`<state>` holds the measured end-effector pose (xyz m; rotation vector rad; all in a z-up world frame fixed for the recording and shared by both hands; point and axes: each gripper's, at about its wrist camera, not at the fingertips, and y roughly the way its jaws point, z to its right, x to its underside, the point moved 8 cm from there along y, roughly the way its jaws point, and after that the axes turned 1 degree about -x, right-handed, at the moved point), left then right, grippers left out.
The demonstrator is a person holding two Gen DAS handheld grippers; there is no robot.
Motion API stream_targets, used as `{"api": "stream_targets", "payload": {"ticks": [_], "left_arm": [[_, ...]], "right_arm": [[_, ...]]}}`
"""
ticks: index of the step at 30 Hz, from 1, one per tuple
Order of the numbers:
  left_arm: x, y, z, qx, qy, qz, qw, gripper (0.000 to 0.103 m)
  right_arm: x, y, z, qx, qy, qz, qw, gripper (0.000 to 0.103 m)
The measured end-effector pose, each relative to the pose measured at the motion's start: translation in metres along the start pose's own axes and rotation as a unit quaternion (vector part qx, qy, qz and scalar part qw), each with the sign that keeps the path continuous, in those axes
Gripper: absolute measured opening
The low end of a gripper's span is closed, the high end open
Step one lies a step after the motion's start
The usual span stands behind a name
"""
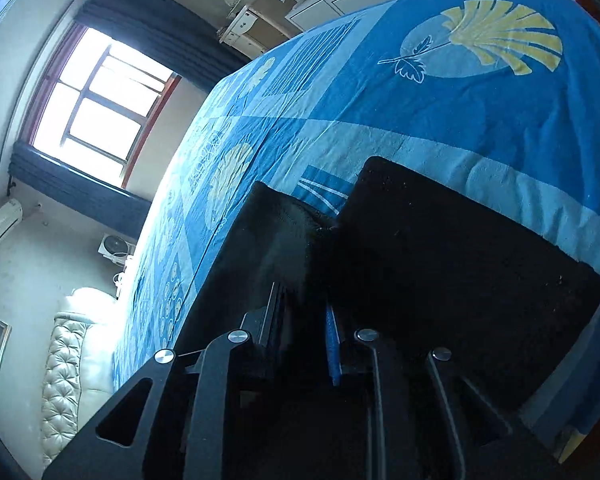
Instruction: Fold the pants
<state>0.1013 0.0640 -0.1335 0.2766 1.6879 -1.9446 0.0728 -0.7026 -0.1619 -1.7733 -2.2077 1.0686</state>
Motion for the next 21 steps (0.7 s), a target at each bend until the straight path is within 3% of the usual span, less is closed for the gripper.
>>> {"api": "stream_targets", "payload": {"ticks": [3,4,5,12,18,21], "left_arm": [[0.0,0.0,0.0,-0.004,-0.002,0.001,1.0,0.087],[0.0,0.001,0.0,-0.007,-0.003,0.0,1.0,0.087],[0.0,0.001,0.0,-0.009,-0.003,-0.001,1.0,0.087],[0.0,0.001,0.0,-0.015,-0.012,-0.004,0.9998,0.088],[0.0,0.004,0.004,-0.024,-0.005,0.003,0.9997,0.093],[0.0,0.005,0.005,-0.028,-0.004,0.003,0.9996,0.094]], "right_arm": [[-0.004,0.009,-0.004,-0.008,-0.006,0.001,1.0,0.029],[-0.006,0.01,-0.007,-0.01,-0.008,0.001,1.0,0.022],[-0.009,0.008,-0.01,-0.015,-0.009,0.003,1.0,0.006],[-0.033,-0.074,-0.014,-0.043,-0.042,0.071,0.996,0.006],[-0.01,-0.077,0.062,0.023,-0.02,0.038,0.999,0.006],[-0.002,-0.069,0.075,0.028,-0.019,0.037,0.999,0.006]]}}
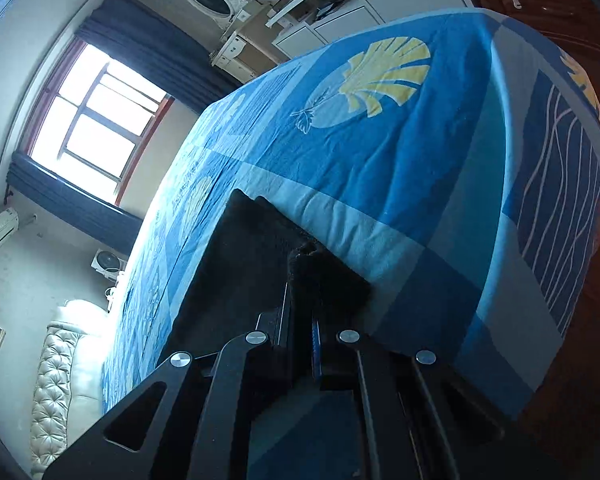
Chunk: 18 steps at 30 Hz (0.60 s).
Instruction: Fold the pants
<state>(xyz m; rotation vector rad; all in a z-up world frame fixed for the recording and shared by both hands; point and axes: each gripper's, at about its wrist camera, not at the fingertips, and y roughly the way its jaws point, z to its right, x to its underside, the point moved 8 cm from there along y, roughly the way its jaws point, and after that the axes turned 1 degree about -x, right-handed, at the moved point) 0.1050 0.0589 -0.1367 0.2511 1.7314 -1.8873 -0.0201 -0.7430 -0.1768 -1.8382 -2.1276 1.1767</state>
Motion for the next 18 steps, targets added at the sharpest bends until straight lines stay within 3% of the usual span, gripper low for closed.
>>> {"api": "stream_targets", "payload": {"ticks": [7,10,12,14,18], "left_arm": [[0.0,0.0,-0.001,0.002,0.0,0.002,1.0,0.094],[0.001,0.0,-0.001,0.001,-0.001,0.004,1.0,0.094],[0.001,-0.001,0.0,0.0,-0.001,0.005,1.0,0.095],[0.001,-0.002,0.0,0.001,0.0,0.006,1.0,0.095],[0.001,-0.006,0.002,-0.002,0.007,0.011,0.9999,0.095]], "right_arm": [[-0.005,-0.006,-0.001,-0.011,-0.006,-0.021,1.0,0.006],[-0.01,-0.019,0.001,-0.023,-0.005,-0.021,1.0,0.012],[-0.018,-0.025,0.002,-0.023,-0.01,-0.019,1.0,0.018],[-0.032,-0.028,0.005,-0.006,-0.018,-0.01,1.0,0.034],[-0.059,-0.019,-0.002,-0.04,-0.027,-0.034,0.998,0.054]]}}
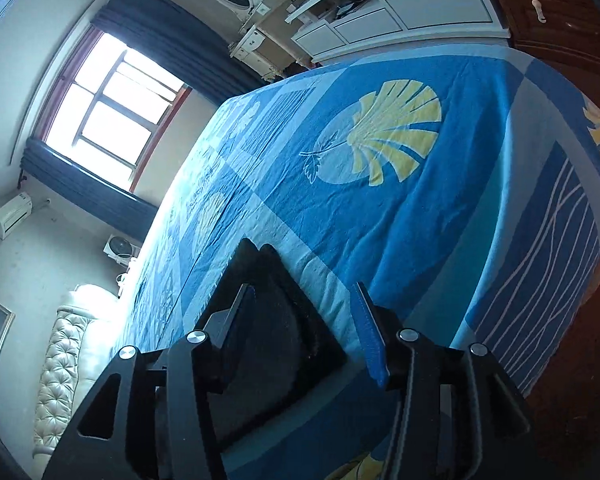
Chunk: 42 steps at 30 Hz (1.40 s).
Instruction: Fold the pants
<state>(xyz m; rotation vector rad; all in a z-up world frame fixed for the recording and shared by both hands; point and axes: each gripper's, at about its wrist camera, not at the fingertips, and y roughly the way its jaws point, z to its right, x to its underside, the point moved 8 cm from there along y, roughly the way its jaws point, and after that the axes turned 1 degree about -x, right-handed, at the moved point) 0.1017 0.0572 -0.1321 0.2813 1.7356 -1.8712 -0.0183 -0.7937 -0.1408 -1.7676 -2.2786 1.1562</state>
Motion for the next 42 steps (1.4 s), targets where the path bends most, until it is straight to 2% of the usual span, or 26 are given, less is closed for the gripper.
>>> {"api": "stream_targets", "payload": {"ticks": [2,8,12,14,16,20,21,22,23,24,28,34,42], "left_arm": [[0.0,-0.005,0.001,0.0,-0.002,0.006,1.0,0.094],[0.0,-0.021,0.012,0.011,0.005,0.027,0.9996,0.094],[0.0,-0.021,0.017,0.007,0.016,0.021,0.9996,0.095],[0.0,-0.019,0.016,0.004,0.011,0.018,0.9998,0.095],[0.002,-0.016,0.013,0.005,0.001,0.012,0.9999,0.094],[0.007,-0.009,0.006,0.01,-0.022,-0.002,0.9997,0.094],[0.007,-0.008,0.006,0.009,-0.023,-0.001,0.9997,0.094],[0.008,-0.008,0.007,0.007,-0.02,0.0,0.9998,0.094],[0.008,-0.007,0.008,0.004,-0.016,0.0,0.9999,0.095],[0.008,-0.007,0.009,0.002,-0.012,0.0,0.9999,0.095],[0.008,-0.006,0.009,0.001,-0.007,-0.003,1.0,0.095],[0.007,-0.007,0.008,0.008,-0.005,-0.005,0.9999,0.094],[0.012,-0.013,0.01,0.018,0.008,-0.008,0.9998,0.095]], "right_arm": [[-0.007,0.012,-0.006,-0.022,-0.01,-0.035,0.999,0.06],[-0.012,0.049,-0.018,-0.043,-0.053,-0.117,0.991,0.063],[-0.004,0.07,-0.018,-0.034,-0.073,-0.165,0.983,0.063],[-0.002,0.073,-0.018,-0.048,-0.065,-0.177,0.981,0.065],[0.006,0.074,-0.023,-0.068,-0.06,-0.199,0.976,0.063],[0.027,0.08,-0.039,-0.061,-0.108,-0.233,0.965,0.056],[0.03,0.081,-0.041,-0.057,-0.111,-0.237,0.964,0.053],[0.032,0.082,-0.04,-0.048,-0.113,-0.24,0.963,0.044],[0.034,0.083,-0.04,-0.041,-0.113,-0.243,0.963,0.03],[0.037,0.084,-0.04,-0.04,-0.112,-0.246,0.962,0.025],[0.038,0.076,-0.047,-0.038,-0.106,-0.227,0.967,0.021],[0.027,0.049,-0.081,-0.103,-0.069,-0.193,0.973,0.021],[0.035,0.008,-0.169,-0.175,-0.09,-0.176,0.965,0.021]]}}
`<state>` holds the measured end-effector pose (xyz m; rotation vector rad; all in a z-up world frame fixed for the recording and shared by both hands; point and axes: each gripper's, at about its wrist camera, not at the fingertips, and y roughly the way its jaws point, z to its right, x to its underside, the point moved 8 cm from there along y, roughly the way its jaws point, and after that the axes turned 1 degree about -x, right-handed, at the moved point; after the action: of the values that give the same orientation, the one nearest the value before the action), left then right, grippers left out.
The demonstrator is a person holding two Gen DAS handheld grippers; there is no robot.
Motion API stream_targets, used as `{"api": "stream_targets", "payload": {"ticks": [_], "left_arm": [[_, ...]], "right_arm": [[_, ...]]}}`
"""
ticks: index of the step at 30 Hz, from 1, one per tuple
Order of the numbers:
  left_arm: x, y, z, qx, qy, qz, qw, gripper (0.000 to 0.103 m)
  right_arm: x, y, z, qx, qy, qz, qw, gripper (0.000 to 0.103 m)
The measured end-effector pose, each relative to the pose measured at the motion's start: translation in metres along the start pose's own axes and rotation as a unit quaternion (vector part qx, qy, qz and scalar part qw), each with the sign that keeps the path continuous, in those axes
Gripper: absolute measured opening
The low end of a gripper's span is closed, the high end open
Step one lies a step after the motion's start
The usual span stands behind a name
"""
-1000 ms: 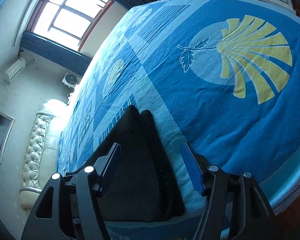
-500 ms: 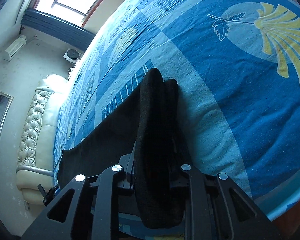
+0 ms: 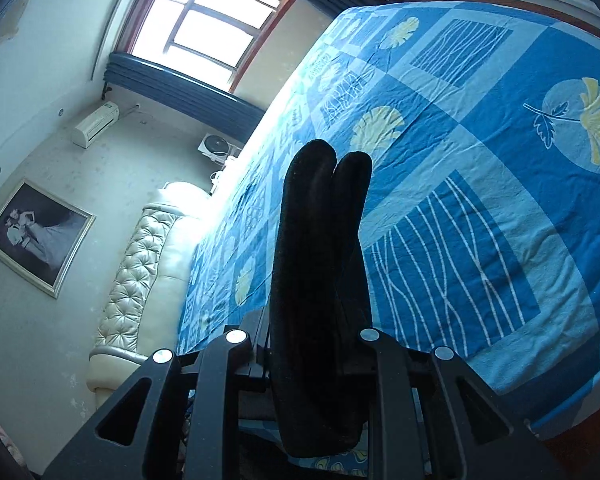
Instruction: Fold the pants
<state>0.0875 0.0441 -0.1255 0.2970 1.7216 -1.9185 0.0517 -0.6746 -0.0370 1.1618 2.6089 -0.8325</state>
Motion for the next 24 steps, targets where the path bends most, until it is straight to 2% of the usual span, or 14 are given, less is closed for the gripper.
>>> {"api": "stream_targets", "payload": {"ticks": [8,15,19,24], "left_arm": [[0.008,-0.017,0.004,0.011,0.018,0.004,0.9998,0.095],[0.017,-0.029,0.004,0.022,0.039,0.009,0.999,0.095],[0.017,-0.031,0.002,0.014,0.04,0.012,0.999,0.095],[0.015,-0.032,0.005,0.023,0.028,0.01,0.9993,0.095]], "right_arm": [[0.022,0.039,-0.106,-0.036,-0.065,-0.022,0.997,0.021],[0.06,0.11,-0.158,-0.045,-0.094,-0.064,0.992,0.021],[0.092,0.153,-0.172,-0.011,-0.127,-0.088,0.988,0.021],[0.137,0.206,-0.171,0.041,-0.158,-0.123,0.979,0.021]]}}
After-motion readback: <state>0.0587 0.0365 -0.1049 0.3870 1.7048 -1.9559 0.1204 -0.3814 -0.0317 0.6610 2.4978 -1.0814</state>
